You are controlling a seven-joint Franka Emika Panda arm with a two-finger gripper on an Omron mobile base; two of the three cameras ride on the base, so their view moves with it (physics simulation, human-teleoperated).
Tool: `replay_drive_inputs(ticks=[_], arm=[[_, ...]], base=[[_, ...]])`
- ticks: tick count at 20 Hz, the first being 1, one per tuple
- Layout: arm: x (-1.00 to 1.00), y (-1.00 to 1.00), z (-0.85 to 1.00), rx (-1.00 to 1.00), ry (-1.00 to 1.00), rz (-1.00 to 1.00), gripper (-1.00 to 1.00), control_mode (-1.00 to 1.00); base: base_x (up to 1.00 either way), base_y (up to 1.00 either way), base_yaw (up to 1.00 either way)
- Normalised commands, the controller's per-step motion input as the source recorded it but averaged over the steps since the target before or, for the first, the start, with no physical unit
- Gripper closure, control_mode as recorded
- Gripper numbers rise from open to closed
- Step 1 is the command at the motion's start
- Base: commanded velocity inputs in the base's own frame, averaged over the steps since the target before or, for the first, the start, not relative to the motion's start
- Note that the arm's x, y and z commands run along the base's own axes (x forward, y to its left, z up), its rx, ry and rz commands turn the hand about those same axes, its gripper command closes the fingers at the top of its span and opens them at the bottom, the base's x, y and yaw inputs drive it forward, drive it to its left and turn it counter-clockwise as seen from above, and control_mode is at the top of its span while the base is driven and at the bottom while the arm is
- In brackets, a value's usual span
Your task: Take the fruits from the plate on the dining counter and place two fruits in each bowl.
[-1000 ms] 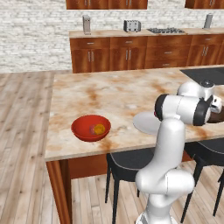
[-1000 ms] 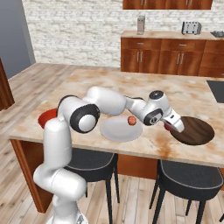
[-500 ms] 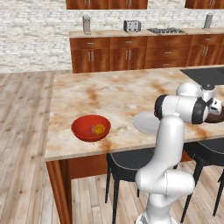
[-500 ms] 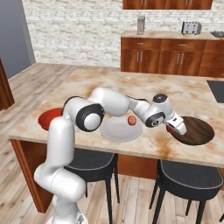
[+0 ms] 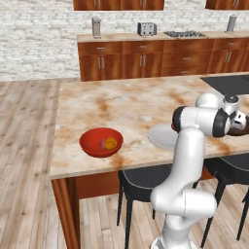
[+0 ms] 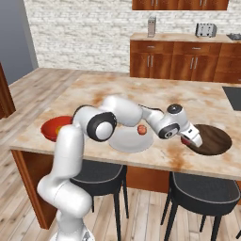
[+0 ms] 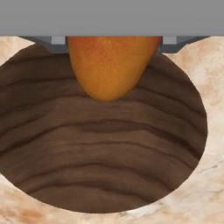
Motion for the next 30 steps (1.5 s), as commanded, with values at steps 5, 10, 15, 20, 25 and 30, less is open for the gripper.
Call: replay_drive_inputs(ticks=[5, 10, 15, 20, 25, 30], arm=[[0.1, -0.32, 0.31, 0.04, 0.0, 0.0, 1.0, -1.0], [0.3, -0.27, -0.16, 0.0, 0.0, 0.0, 1.0, -1.0], [0.06, -0.09, -0.42, 0.0, 0.01, 0.0, 1.0, -1.0], [0.0, 0.0, -0.29, 0.0, 0.03, 0.0, 1.0, -1.0], [0.0, 0.0, -0.05, 0.0, 0.01, 0.0, -1.0, -1.0], [0.0, 0.0, 0.05, 0.0, 0.0, 0.0, -1.0, -1.0]], base=[[0.0, 0.0, 0.0], [0.0, 0.0, 0.0], [0.0, 0.0, 0.0], [0.0, 0.0, 0.0], [0.0, 0.0, 0.0], [0.0, 0.0, 0.0]])
